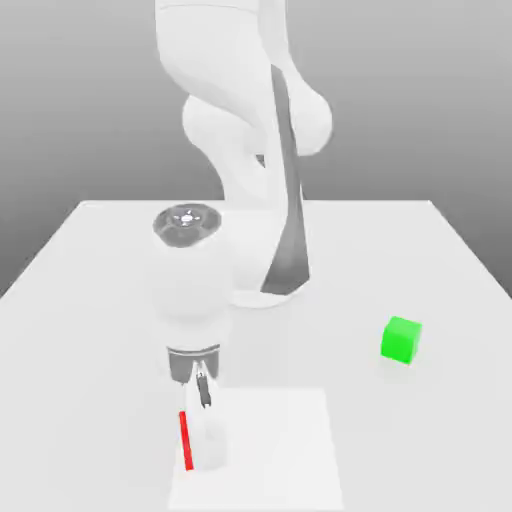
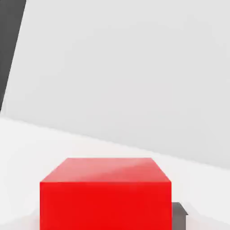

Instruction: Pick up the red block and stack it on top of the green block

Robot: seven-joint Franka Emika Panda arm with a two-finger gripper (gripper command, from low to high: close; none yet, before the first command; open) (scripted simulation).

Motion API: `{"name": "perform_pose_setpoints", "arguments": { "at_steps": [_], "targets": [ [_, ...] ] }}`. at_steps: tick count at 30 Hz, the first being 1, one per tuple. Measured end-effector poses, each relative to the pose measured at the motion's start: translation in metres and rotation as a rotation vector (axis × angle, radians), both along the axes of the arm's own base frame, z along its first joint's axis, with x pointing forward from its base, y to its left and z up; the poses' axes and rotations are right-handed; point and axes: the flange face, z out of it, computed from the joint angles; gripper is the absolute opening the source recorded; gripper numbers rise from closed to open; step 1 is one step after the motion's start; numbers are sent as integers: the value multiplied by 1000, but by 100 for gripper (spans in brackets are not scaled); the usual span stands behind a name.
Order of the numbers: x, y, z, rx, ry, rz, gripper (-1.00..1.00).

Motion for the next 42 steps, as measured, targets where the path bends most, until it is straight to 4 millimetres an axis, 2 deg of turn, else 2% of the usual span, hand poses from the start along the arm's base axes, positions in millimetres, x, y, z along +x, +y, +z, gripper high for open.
{"name": "perform_pose_setpoints", "arguments": {
  "at_steps": [2,6,7,9,11,12,15,19,23,24,26,42],
  "targets": [
    [1,0,11,0,1,0,-100],
    [1,0,52,0,1,0,-100],
    [0,5,62,2,0,9,-100],
    [-5,63,73,18,-2,120,-100],
    [-20,121,81,32,-2,237,-100],
    [-30,144,84,37,-1,282,-100],
    [-61,191,94,47,1,380,-100],
    [-120,255,101,42,5,558,-100],
    [-188,297,104,17,4,740,-100],
    [-204,303,103,8,3,780,-100],
    [-214,306,100,-8,-2,808,-100],
    [-212,302,58,-62,0,814,-100]
  ]
}}
